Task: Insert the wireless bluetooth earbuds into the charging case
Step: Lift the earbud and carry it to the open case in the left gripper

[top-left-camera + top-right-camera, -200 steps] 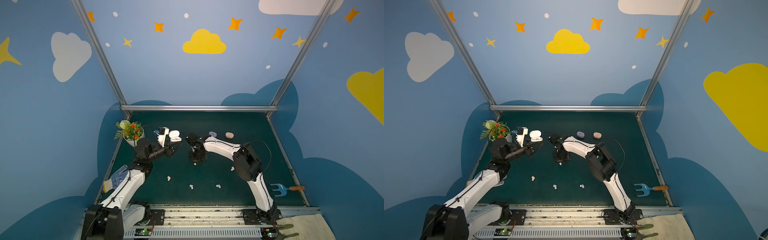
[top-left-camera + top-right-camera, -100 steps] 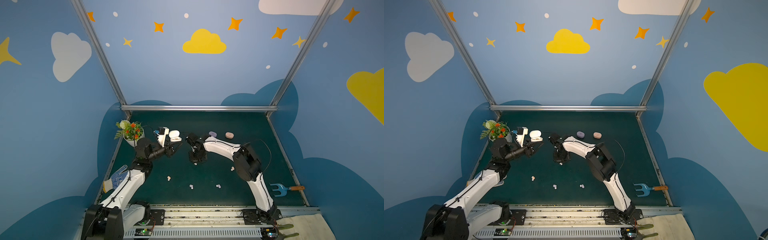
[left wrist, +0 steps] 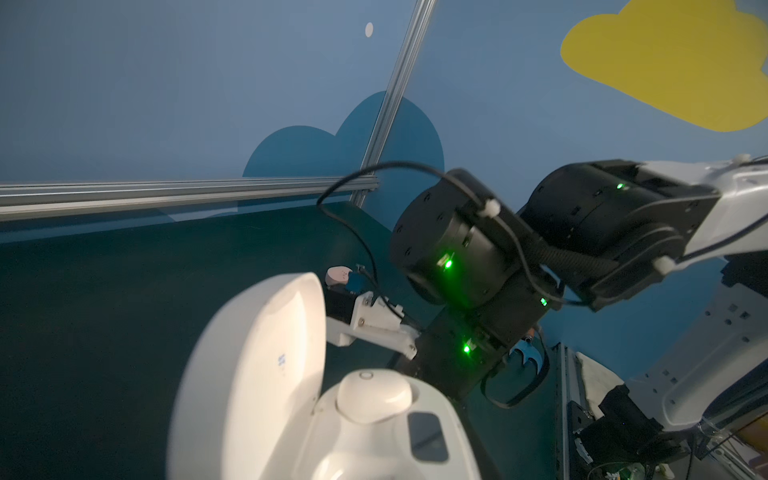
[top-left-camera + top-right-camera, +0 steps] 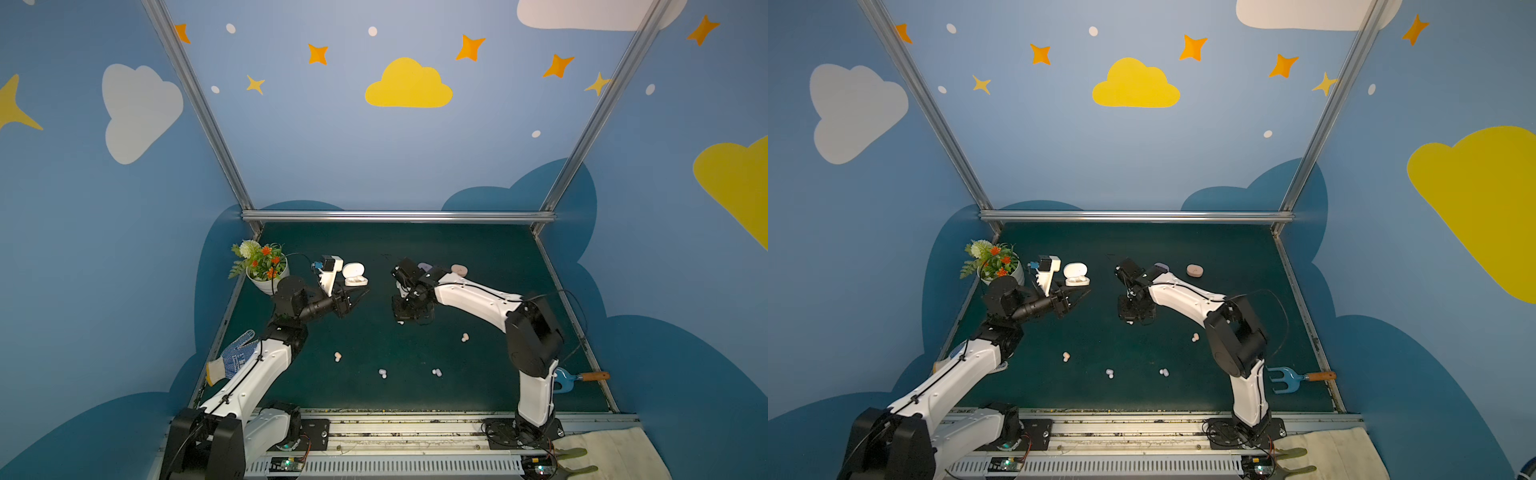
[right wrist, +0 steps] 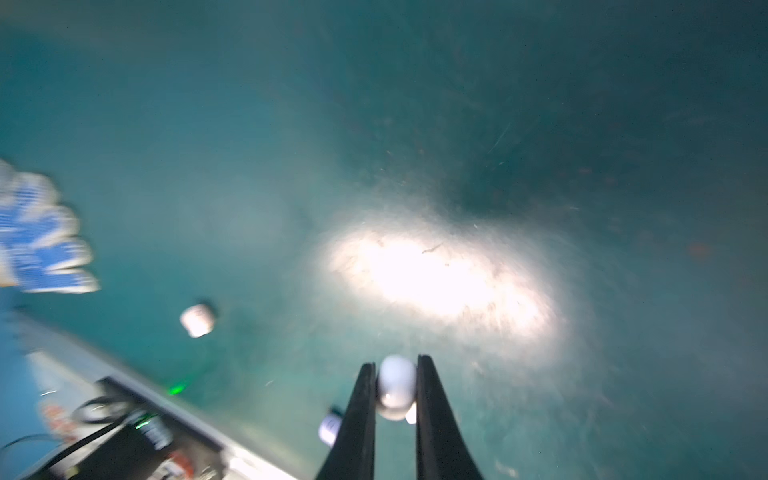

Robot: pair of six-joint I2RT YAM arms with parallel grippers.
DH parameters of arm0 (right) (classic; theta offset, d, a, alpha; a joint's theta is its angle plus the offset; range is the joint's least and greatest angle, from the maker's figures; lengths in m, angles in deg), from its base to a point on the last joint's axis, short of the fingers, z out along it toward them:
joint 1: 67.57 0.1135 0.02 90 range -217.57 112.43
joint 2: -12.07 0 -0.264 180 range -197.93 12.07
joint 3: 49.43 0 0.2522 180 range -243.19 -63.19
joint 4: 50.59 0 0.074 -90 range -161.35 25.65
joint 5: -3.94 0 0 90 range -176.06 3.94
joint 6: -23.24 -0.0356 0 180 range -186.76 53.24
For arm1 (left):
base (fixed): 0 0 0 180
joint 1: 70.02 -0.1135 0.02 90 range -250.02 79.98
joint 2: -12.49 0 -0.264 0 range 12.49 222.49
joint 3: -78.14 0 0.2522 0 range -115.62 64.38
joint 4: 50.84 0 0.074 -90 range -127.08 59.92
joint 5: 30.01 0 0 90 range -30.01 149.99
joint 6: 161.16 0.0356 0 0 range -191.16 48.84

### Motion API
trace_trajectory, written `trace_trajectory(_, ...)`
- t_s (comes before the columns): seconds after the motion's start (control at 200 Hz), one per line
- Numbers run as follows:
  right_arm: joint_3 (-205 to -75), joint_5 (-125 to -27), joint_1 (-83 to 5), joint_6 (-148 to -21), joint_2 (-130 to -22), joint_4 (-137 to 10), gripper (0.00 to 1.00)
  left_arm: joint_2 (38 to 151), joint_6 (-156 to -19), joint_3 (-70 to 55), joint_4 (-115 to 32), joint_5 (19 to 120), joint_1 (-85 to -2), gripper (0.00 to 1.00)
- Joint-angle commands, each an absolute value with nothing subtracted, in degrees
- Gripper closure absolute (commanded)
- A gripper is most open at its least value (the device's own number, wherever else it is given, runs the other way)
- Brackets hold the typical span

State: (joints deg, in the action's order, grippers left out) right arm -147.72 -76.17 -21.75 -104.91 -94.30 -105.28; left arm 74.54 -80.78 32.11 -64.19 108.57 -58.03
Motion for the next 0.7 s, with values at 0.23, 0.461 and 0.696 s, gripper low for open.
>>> trace_trajectory(0.23, -145.21, -68.54, -25.8, -104.46, -76.95, -102.57, 0.9, 77.22, -76.61, 29.98, -67.81, 105.79, -49.38, 0.75)
trace_trajectory(0.461, -146.85, -66.9, -26.73, -106.07, -68.94, -101.89, 0.9, 83.25, -76.43, 28.61, -76.55, 103.94, -43.87, 0.75)
trace_trajectory(0.696, -147.31, -64.28, -26.82, -107.64, -64.17, -100.38, 0.9, 89.66, -75.42, 26.22, -84.27, 104.75, -40.36, 0.75)
